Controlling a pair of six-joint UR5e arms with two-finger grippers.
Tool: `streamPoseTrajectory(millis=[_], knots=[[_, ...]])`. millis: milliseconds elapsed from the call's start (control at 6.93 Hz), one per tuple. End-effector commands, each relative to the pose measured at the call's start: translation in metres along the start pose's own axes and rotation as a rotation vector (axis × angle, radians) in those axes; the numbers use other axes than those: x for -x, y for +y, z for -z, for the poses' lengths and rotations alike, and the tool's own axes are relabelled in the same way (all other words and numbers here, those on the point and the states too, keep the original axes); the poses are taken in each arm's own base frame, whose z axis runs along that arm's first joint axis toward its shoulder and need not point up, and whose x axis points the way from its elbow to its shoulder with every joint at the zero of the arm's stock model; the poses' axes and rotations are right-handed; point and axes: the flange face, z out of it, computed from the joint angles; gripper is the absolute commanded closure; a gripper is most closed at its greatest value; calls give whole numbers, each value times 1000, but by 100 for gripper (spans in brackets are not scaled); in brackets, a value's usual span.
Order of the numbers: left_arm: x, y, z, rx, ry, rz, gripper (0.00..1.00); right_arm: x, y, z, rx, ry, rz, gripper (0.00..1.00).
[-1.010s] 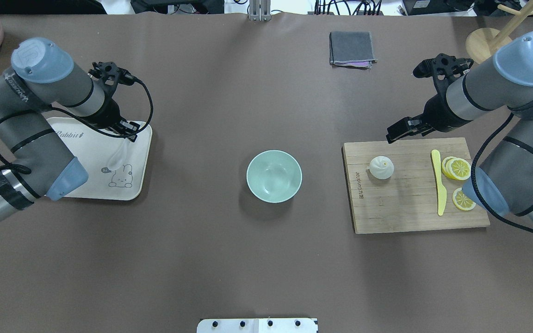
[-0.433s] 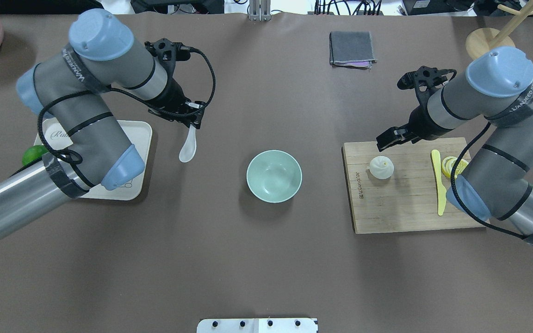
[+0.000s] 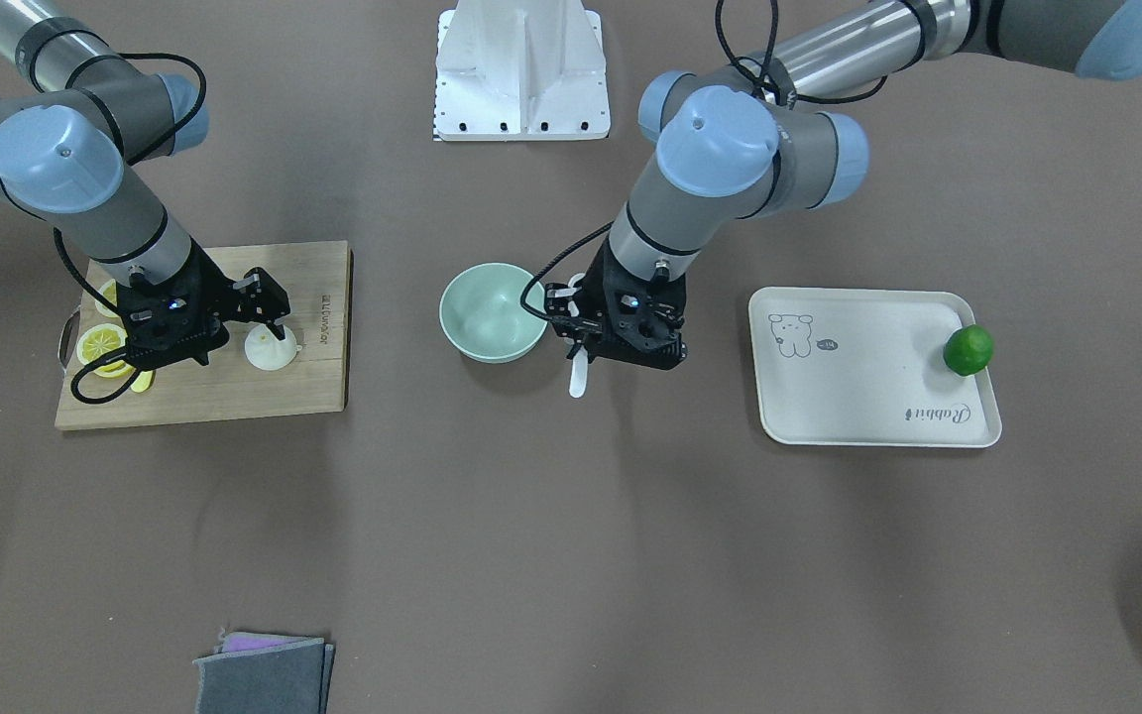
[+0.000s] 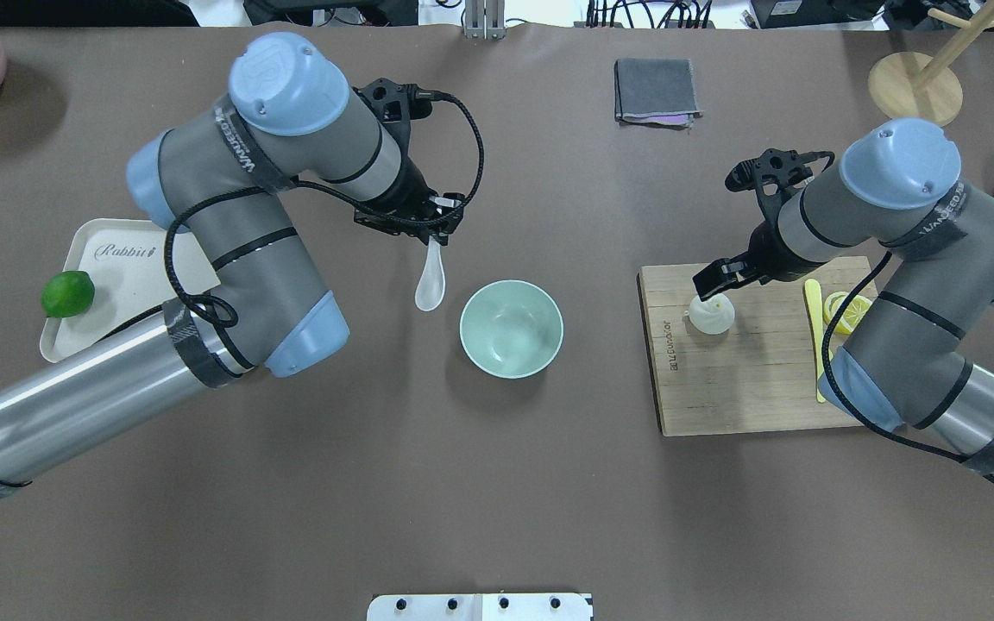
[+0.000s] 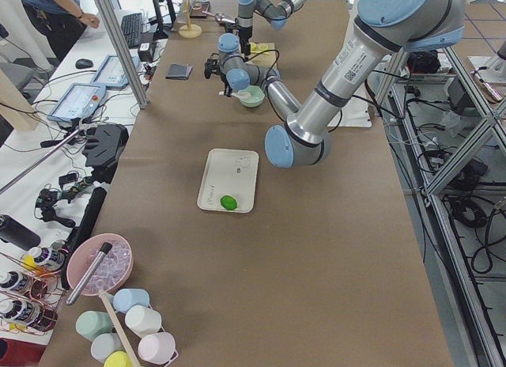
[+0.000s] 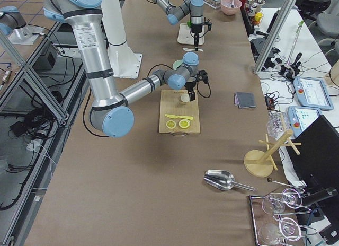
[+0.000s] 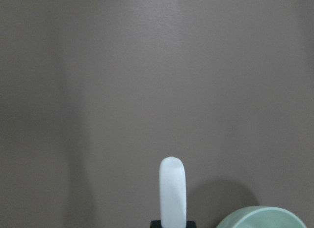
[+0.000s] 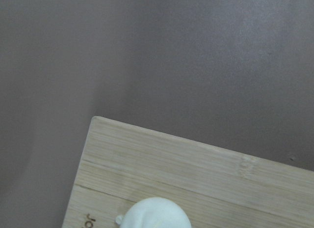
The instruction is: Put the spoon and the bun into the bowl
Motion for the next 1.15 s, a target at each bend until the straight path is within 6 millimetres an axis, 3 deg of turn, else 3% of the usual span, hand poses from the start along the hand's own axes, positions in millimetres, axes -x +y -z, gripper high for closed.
streamPoseTrajectory(millis=[0, 288, 433, 721, 865, 1010], knots=[[-50, 13, -18, -51, -3, 35, 100, 1, 3, -9, 16, 4, 1, 9], [-59, 24, -28, -84, -7, 32, 100, 4, 6, -12, 25, 0, 2, 18], [-63, 35, -44, -105, 8, 17, 100, 5, 8, -13, 31, -2, 5, 28], [-62, 40, -51, -105, 20, 43, 100, 6, 9, -14, 33, -1, 5, 45], [-63, 42, -50, -104, 23, 43, 78, 8, 8, -14, 34, -6, 7, 62], [-61, 41, -49, -105, 20, 45, 3, 8, 9, -14, 41, -12, 6, 77]])
